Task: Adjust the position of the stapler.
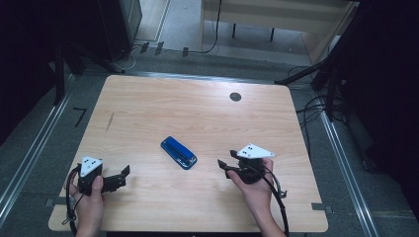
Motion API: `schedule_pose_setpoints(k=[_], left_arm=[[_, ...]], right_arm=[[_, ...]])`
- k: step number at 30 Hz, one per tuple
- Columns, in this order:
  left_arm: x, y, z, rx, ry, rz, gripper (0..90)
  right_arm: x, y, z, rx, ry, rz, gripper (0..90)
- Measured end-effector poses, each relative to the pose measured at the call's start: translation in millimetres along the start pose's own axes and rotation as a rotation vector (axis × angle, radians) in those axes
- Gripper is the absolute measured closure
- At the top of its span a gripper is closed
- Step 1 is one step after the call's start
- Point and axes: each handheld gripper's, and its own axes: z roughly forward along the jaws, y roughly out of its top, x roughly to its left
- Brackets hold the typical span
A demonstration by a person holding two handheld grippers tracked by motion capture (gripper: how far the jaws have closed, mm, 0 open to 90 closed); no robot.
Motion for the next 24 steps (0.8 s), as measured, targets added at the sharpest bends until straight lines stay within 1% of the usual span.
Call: schedule_pose_setpoints(k=[4,10,13,15,16,18,19,21,24], left_arm=[[-0.2,0.1,0.0,0.004,-0.001,0.005,0.0],[0.1,0.1,0.1,0.003,-0.004,-0.001,0.0],[0.0,0.0,0.0,0.003,-0.005,0.002,0.0],[-0.1,0.0,-0.1,0.002,-0.005,0.004,0.0],[-0.1,0.0,0.0,0.002,-0.005,0.004,0.0],[-0.1,0.0,0.1,0.003,-0.004,0.004,0.0],[-0.2,0.1,0.2,0.004,-0.006,0.003,0.0],[-0.3,0.1,0.4,0.004,-0.007,0.004,0.0],[-0.3,0.1,0.3,0.005,-0.007,0.004,0.0]], right_arm=[[5.2,5.0,6.0,0.004,0.009,-0.02,41.9],[12.2,11.1,15.7,0.018,0.028,-0.019,41.6],[16.0,13.8,20.2,0.025,0.036,-0.029,41.5],[19.0,16.3,22.8,0.036,0.033,-0.038,41.3],[21.3,17.6,23.9,0.039,0.034,-0.035,41.2],[22.8,18.9,25.2,0.039,0.04,-0.04,41.1],[27.1,21.6,28.6,0.04,0.048,-0.047,40.9],[29.3,23.5,31.6,0.043,0.052,-0.06,40.9],[32.6,26.2,36.9,0.047,0.064,-0.062,40.7]])
